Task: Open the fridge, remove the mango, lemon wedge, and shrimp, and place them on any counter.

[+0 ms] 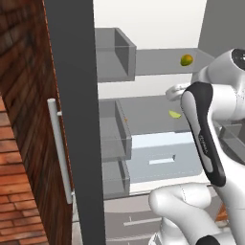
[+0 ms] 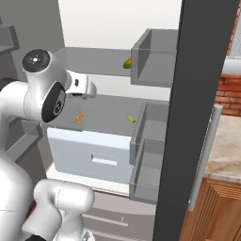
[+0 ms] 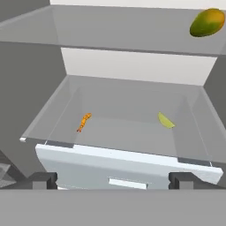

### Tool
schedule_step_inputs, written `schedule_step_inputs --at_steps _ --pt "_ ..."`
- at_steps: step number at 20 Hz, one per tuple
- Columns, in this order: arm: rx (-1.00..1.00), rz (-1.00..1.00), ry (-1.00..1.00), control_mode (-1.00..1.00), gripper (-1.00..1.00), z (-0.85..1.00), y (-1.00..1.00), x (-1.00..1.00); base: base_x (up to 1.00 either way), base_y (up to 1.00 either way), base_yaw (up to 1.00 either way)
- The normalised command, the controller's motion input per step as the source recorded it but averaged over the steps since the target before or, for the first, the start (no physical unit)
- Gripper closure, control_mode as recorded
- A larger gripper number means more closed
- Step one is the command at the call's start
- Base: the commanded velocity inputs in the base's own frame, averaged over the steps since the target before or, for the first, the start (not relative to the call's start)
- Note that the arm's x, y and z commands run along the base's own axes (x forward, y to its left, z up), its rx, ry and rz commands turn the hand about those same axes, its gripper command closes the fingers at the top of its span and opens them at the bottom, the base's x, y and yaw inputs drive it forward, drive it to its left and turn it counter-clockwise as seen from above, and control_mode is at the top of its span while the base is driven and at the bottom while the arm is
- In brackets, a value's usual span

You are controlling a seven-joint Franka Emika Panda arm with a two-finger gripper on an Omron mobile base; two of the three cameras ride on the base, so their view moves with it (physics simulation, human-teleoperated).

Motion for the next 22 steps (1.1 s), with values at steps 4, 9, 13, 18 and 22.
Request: schedule_step_inputs --at_steps 4,9,13,18,22 --pt "0.00 0.00 0.01 -1.00 -1.00 -0.47 0.00 0.13 0.00 0.00 0.00" --pt "0.00 0.00 0.07 -1.00 -1.00 -0.53 0.09 0.39 0.00 0.00 0.00" --pt "0.00 0.00 0.15 -1.00 -1.00 -0.53 0.07 0.49 0.00 0.00 0.00" --pt "0.00 0.00 0.19 -1.00 -1.00 -0.38 0.05 0.52 0.00 0.00 0.00" --pt "0.00 0.00 0.19 -1.00 -1.00 -0.31 0.08 0.54 0.00 0.00 0.00"
